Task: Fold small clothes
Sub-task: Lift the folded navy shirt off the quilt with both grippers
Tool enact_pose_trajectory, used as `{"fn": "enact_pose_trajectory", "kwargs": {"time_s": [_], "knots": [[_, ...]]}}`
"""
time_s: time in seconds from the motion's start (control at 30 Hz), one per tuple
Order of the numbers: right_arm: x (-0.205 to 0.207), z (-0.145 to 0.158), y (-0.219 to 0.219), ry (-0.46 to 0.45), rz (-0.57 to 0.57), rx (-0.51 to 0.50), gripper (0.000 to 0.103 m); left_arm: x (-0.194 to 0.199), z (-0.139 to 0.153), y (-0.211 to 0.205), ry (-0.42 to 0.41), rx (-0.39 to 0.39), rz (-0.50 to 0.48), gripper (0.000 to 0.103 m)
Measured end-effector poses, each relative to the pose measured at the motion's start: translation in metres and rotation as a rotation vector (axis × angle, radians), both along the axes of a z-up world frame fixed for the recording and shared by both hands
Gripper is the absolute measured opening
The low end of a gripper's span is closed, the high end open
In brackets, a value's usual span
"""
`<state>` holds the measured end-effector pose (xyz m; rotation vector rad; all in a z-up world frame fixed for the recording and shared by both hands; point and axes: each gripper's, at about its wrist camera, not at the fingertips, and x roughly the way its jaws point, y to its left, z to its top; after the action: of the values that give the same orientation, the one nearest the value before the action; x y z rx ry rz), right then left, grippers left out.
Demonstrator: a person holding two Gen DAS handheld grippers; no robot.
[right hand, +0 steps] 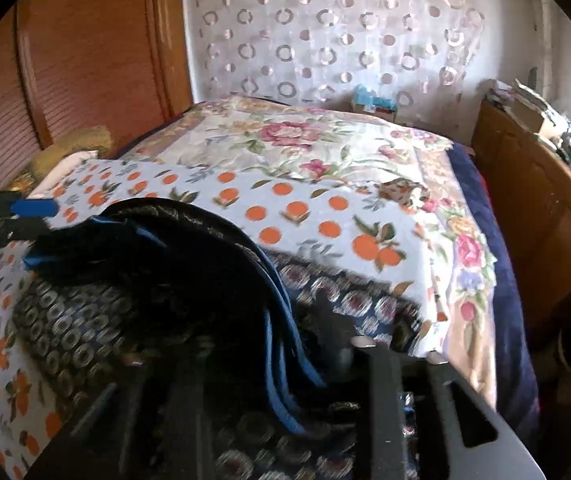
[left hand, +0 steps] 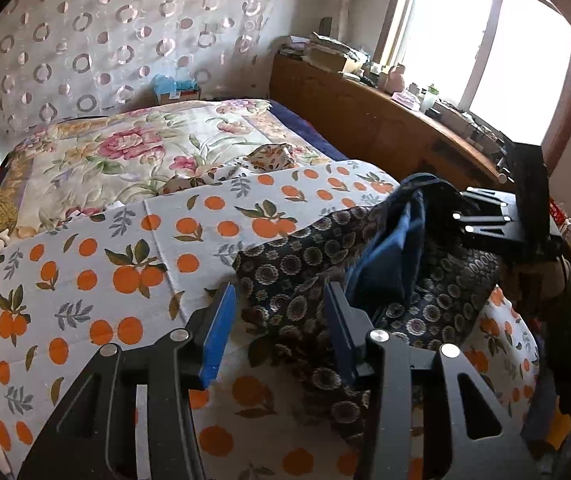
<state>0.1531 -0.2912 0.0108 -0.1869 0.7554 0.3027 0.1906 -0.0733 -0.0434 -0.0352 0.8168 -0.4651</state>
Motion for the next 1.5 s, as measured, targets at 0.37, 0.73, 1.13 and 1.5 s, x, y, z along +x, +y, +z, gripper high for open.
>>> {"fn": "enact_pose_trajectory", "kwargs": {"time_s": [0.37,0.73,1.13,1.5], "knots": [[0.005,0.006,0.000,-0.041,-0.115,-0.034,0.062,0.000,0.018,0.000,-0.041,0.006,-0.013,0.049],[-0.043,-0.001,-0.022,-0.018,-0.188,-0.020,0.070,0.043,-0.017,-0.016,0.046,0.110,-0.024,0.049],[-0.031,-0.026,-0.029,0.093,-0.168,0.078,0.071,0.063,-0.039,-0.018,0.105,0.110,-0.014,0.051],[-0.018,-0.029,-0.040,0.122,-0.110,0.097,0.071,0.066,-0.040,-0.023,0.085,0.122,-0.017,0.051]]}}
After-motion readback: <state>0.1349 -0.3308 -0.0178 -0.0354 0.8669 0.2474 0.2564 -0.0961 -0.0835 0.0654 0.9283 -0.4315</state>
